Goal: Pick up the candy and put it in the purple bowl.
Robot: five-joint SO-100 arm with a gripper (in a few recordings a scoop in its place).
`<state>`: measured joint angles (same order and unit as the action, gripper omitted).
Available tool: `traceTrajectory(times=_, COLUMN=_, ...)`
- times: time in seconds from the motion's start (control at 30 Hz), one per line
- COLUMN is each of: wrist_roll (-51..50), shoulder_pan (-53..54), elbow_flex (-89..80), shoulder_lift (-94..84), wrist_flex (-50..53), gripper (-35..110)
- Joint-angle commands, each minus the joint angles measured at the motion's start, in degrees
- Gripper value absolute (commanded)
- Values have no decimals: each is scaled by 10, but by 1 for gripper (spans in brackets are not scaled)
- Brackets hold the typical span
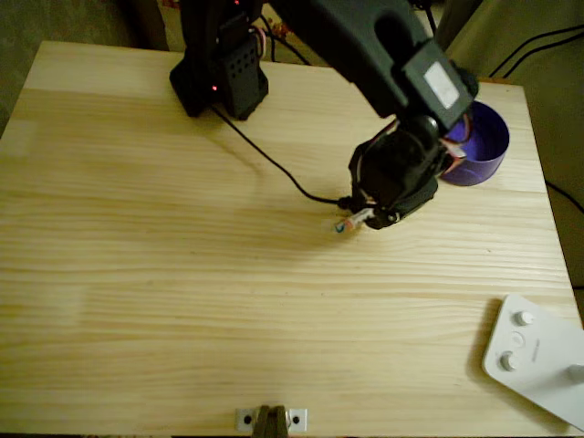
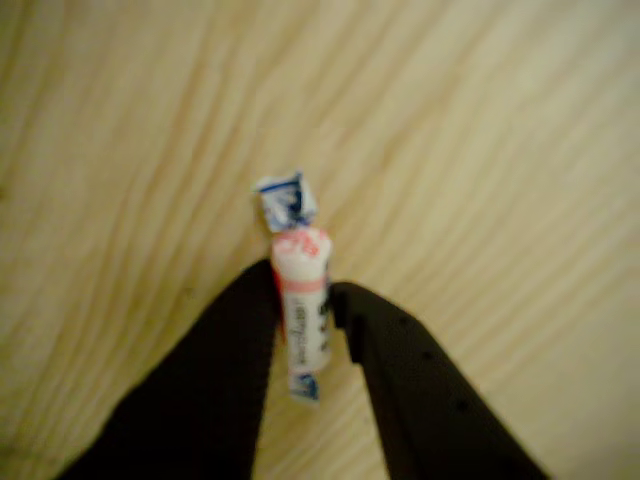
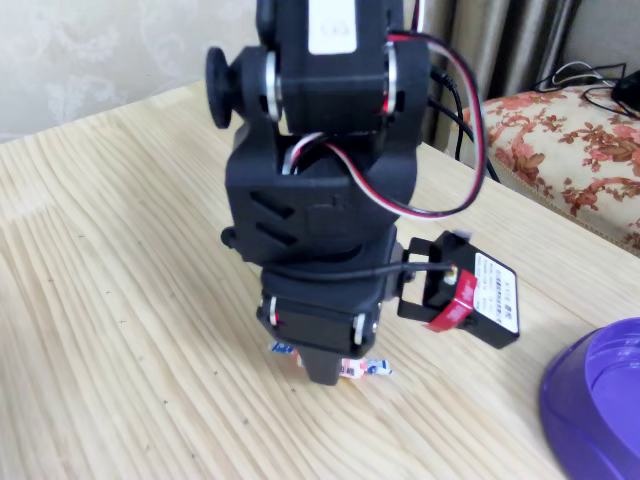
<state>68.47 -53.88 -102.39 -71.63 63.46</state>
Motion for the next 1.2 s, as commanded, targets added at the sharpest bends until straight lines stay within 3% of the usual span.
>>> traceTrajectory(times=0.0, wrist_roll=-45, shoulder_pan=10, elbow_flex=25, shoulder_lift=-112, wrist_flex=1, gripper=1)
traceTrajectory(times=0.57, wrist_roll=-368, shoulder_pan=-30, elbow_flex=25, shoulder_lift=-342, wrist_flex=15, gripper=1)
traceTrajectory(times=1.17, wrist_roll=-453, shoulder_pan=-258, elbow_flex=121, shoulder_lift=-403, wrist_flex=29, gripper=1)
